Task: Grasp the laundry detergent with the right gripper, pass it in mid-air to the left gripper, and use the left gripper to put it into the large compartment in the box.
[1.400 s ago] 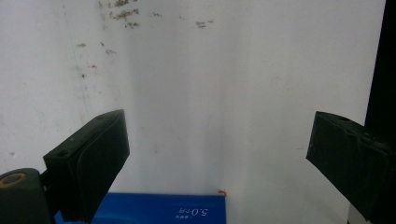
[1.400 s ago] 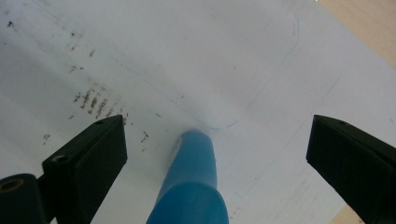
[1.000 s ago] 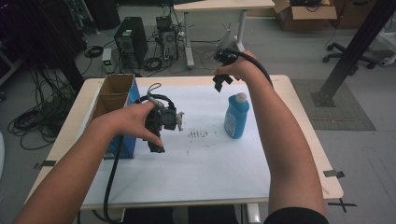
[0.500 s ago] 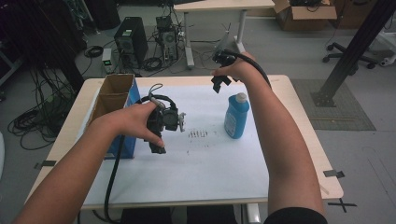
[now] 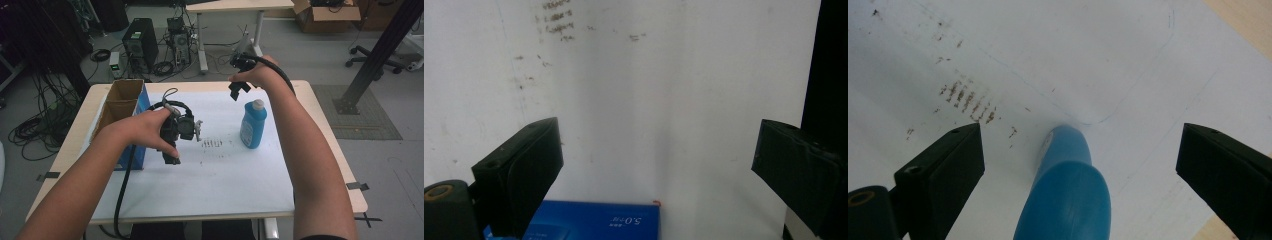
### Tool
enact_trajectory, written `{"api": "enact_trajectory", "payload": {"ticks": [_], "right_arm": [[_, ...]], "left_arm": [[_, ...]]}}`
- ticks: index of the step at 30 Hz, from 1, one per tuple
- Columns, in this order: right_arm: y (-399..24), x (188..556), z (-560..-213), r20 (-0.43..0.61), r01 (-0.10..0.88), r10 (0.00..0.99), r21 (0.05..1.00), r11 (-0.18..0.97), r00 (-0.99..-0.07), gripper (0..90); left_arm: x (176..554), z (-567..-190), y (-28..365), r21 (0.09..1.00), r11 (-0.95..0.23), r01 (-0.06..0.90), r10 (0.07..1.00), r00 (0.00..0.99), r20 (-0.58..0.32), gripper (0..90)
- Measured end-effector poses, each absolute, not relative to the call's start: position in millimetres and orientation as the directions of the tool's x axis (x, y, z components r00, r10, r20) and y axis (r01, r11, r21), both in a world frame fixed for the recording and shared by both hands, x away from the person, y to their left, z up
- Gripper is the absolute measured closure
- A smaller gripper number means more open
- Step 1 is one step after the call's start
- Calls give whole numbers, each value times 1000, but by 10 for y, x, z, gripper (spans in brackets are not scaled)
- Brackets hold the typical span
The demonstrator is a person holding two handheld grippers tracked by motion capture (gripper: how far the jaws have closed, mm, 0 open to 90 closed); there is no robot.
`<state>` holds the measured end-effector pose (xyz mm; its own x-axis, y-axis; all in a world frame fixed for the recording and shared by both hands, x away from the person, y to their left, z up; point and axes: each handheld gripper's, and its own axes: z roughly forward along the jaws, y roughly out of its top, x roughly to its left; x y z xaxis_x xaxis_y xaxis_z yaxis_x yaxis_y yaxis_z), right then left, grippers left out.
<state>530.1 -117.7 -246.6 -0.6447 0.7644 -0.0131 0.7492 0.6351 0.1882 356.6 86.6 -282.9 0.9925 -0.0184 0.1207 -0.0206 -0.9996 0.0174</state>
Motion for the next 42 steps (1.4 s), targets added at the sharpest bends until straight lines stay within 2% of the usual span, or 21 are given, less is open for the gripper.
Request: {"api": "enact_trajectory", "payload": {"ticks": [19,42], "right_arm": [[-1363,4869,-2200,-43,737,764,232,635,-644,49],[-1663,4470,-2307,3,745,784,314,589,-621,49]], "left_arm": [[3498,-2775,873,12,-1000,-17,-16,992,127,63],[3494,-2789,884,13,-1000,-11,-9,991,131,64]]}}
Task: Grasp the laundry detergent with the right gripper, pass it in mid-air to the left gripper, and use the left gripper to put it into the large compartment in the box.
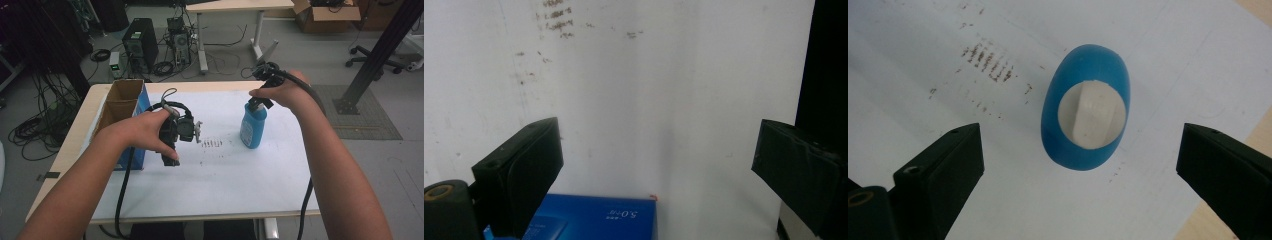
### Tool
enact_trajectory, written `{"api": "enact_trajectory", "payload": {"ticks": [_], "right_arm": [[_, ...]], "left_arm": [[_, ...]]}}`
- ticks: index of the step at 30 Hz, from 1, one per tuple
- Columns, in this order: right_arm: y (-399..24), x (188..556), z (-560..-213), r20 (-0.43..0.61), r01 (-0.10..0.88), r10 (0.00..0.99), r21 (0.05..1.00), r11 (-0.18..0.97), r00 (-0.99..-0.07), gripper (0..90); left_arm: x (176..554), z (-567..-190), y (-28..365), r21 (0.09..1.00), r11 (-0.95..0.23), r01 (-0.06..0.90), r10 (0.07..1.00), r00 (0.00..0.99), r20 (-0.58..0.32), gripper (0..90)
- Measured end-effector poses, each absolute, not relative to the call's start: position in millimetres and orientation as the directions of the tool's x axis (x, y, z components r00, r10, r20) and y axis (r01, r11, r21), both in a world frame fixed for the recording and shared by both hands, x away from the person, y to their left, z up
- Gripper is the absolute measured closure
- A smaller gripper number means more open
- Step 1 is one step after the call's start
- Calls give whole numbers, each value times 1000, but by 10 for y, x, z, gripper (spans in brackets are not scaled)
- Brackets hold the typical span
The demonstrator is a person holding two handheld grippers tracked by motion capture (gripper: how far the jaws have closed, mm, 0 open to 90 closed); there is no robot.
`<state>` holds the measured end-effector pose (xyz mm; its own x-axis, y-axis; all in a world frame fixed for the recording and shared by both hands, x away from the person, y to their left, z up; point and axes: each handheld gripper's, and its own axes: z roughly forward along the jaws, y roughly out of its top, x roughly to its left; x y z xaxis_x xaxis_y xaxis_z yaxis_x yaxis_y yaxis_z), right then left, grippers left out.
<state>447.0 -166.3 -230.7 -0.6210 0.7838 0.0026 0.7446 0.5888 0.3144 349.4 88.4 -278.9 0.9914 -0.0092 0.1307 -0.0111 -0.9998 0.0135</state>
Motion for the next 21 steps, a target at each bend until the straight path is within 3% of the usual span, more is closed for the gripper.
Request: {"api": "enact_trajectory", "payload": {"ticks": [21], "right_arm": [[-1882,4285,-2637,59,744,785,371,556,-616,48]], "left_arm": [[3480,-2799,826,8,-1000,-21,-19,990,136,64]]}}
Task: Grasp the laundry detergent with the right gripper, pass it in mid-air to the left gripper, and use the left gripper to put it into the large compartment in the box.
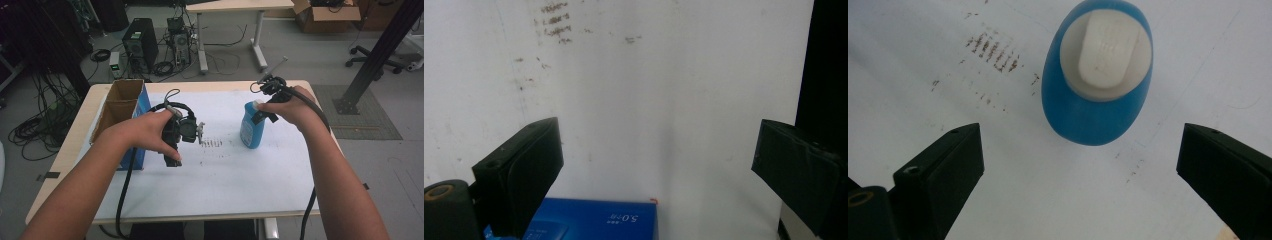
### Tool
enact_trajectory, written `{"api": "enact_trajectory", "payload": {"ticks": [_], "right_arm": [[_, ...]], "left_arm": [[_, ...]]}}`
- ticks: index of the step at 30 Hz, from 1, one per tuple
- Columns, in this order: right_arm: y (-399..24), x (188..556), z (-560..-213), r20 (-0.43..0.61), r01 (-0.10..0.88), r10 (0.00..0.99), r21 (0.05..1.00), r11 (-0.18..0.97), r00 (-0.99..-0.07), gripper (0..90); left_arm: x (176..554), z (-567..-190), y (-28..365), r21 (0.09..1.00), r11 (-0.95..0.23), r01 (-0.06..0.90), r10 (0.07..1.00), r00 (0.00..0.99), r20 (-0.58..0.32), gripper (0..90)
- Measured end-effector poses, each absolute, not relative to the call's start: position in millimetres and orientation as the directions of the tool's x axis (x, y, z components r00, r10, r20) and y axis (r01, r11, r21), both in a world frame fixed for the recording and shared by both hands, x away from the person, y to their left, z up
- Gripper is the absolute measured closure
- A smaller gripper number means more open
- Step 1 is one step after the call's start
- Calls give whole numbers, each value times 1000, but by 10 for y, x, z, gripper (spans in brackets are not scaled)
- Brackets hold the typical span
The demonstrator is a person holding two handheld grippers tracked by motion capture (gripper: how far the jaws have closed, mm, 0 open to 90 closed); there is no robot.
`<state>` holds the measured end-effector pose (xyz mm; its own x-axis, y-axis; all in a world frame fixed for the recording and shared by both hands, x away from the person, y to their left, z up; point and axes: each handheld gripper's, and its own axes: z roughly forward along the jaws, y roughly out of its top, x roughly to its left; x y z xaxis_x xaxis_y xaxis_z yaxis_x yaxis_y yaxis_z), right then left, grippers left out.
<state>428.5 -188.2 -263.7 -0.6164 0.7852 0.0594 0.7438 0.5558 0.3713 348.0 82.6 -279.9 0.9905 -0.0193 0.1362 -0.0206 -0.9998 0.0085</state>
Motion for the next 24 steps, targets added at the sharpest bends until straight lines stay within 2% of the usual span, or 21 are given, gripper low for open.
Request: {"api": "enact_trajectory", "payload": {"ticks": [24], "right_arm": [[-1988,4134,-3186,94,747,796,427,510,-598,48]], "left_arm": [[3448,-2811,808,-7,-1000,-28,-29,991,132,64]]}}
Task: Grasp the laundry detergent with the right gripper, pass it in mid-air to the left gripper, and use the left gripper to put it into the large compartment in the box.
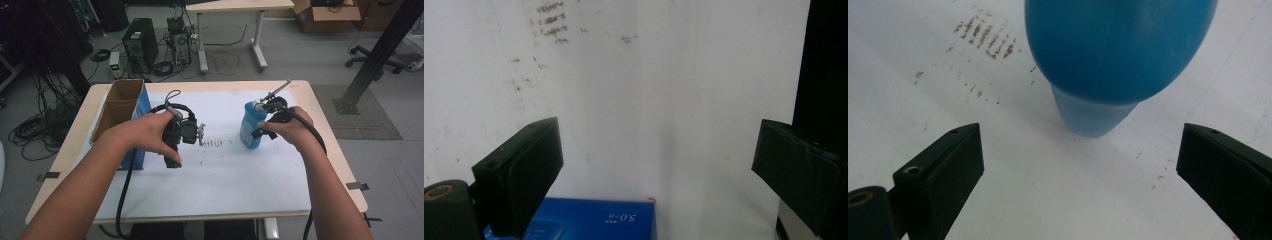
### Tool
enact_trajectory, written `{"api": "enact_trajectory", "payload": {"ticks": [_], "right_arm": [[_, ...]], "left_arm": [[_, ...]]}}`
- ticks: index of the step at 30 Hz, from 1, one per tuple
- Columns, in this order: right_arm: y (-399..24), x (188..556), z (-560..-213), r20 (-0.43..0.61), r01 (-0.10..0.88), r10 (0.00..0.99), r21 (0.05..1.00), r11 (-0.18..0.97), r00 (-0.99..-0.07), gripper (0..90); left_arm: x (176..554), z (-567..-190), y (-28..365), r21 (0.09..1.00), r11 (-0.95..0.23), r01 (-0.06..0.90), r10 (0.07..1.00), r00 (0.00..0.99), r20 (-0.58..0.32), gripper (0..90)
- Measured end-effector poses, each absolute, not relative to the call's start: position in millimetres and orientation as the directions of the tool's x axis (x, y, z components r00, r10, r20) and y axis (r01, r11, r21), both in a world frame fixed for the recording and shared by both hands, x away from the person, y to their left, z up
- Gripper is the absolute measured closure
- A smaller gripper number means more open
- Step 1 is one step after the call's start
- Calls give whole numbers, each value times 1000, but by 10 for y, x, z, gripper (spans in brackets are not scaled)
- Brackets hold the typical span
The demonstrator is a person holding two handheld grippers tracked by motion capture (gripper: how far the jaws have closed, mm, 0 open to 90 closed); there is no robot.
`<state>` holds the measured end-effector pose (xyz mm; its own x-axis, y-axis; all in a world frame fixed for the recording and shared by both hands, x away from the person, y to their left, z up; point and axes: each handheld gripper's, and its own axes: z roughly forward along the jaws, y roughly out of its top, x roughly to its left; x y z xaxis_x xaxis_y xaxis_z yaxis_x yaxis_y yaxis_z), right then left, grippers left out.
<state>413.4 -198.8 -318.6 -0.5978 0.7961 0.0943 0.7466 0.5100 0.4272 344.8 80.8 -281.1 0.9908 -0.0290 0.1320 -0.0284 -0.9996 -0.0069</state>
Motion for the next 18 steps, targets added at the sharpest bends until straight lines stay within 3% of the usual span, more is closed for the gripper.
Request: {"api": "enact_trajectory", "payload": {"ticks": [18], "right_arm": [[-1981,4131,-3562,87,705,812,555,442,-578,49]], "left_arm": [[3418,-2844,756,-28,-999,-35,-38,991,126,65]]}}
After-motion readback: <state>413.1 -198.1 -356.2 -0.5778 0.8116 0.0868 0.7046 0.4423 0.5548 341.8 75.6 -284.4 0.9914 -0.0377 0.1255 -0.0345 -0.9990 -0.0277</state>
